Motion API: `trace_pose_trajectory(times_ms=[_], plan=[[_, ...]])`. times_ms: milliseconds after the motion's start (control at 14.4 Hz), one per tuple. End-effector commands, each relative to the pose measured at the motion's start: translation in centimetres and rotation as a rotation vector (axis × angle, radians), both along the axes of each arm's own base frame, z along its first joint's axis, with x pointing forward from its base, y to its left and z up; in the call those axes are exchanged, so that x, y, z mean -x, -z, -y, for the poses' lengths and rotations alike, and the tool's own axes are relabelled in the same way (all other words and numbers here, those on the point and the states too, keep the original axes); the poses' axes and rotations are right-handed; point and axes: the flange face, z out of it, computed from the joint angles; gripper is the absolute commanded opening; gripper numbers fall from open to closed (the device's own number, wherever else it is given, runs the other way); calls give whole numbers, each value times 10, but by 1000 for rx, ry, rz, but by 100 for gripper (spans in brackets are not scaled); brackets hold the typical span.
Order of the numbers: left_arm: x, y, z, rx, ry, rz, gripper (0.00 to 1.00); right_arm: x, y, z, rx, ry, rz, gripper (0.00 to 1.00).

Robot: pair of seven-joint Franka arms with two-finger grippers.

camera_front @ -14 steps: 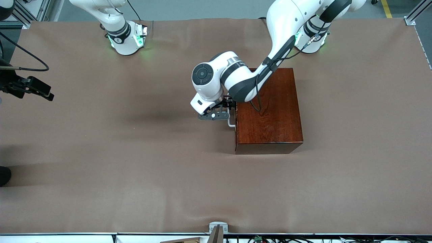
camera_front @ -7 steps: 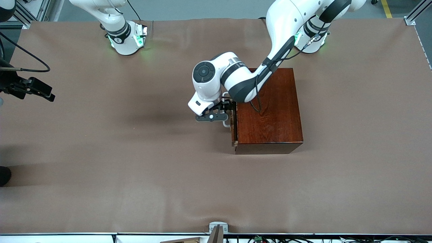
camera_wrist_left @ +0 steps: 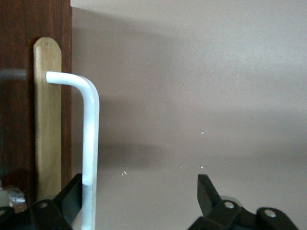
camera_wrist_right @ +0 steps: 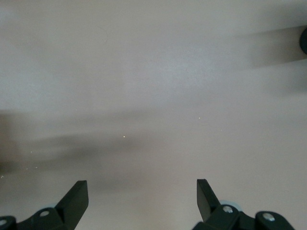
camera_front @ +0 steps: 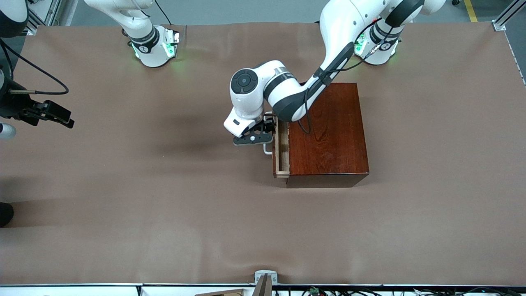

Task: Open drawer, take yellow block, close drawer
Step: 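Pull the drawer open with the left gripper while the right gripper approaches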

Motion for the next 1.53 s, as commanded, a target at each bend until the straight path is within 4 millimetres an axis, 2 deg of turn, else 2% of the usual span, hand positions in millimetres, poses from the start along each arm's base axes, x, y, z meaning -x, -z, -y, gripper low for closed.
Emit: trace_pose_trajectory(times_ms=[0, 139, 348, 627, 696, 835, 975, 1253, 1462], plan=[[9, 8, 24, 53, -15, 31, 100, -4, -1, -6, -16, -1, 2, 100], [20, 13, 35, 70, 8, 36, 100, -4, -1, -6, -16, -1, 4, 100], [33, 11, 49, 105, 32, 48, 100, -5, 0, -6, -18, -1, 7, 100], [37, 7, 57, 152, 45, 57, 100, -8, 5, -9, -18, -5, 1, 100], [38, 8, 59, 168, 42, 54, 100, -11, 9, -14, -19, -13, -4, 100], [41, 4, 64, 208, 26, 42, 100, -19, 21, -39, -23, -55, 3, 100], [44, 2, 69, 234, 23, 43, 100, -24, 30, -52, -21, -76, -5, 100], [43, 5, 73, 276, 18, 55, 100, -25, 33, -53, -21, -76, -9, 100], [45, -2, 78, 332, -1, 47, 100, -34, 42, -57, -23, -83, 12, 100]])
